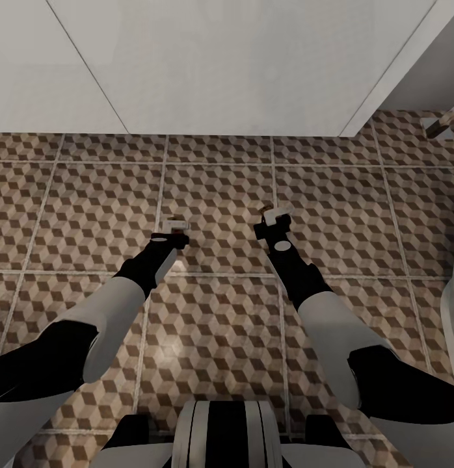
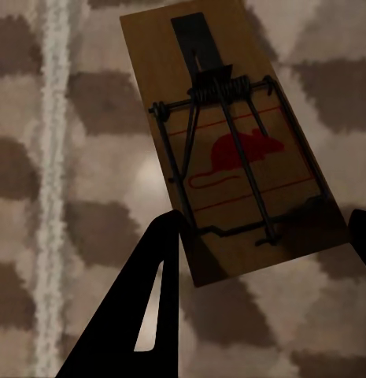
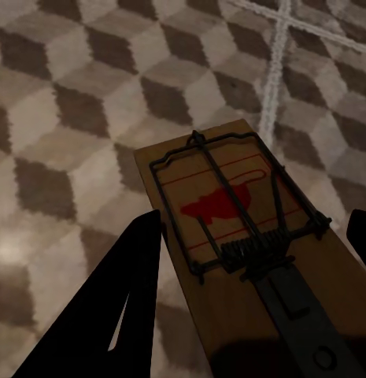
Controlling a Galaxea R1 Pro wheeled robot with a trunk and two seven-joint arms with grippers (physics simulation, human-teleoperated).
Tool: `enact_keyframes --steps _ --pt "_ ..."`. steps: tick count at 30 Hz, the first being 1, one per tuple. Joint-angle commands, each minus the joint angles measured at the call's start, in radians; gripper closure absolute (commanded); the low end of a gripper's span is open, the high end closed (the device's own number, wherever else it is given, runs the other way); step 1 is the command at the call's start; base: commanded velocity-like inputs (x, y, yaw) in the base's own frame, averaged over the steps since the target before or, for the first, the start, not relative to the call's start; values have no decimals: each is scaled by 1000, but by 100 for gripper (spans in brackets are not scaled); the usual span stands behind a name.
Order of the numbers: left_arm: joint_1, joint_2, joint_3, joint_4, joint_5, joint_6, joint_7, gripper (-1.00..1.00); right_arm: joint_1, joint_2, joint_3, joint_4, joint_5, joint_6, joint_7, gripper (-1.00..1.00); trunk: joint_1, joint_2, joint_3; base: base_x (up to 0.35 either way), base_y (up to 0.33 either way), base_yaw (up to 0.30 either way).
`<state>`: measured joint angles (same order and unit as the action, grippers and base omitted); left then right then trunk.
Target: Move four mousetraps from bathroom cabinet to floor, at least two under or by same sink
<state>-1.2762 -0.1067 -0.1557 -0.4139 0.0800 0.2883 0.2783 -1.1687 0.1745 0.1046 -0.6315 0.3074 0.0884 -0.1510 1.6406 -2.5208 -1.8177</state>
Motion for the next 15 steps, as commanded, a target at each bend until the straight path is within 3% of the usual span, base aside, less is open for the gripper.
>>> enact_keyframes --steps 1,5,15 --pt "0 1 -8 -1 6 6 9 100 0 0 3 -1 10 9 -7 100 0 0 0 0 0 0" --pt "0 1 -8 -2 7 6 9 100 0 0 4 -2 10 9 -7 100 2 -1 -15 0 0 0" --pt "0 1 -8 -58 6 11 9 100 0 0 4 -2 10 10 -7 100 6 -3 -15 0 0 0"
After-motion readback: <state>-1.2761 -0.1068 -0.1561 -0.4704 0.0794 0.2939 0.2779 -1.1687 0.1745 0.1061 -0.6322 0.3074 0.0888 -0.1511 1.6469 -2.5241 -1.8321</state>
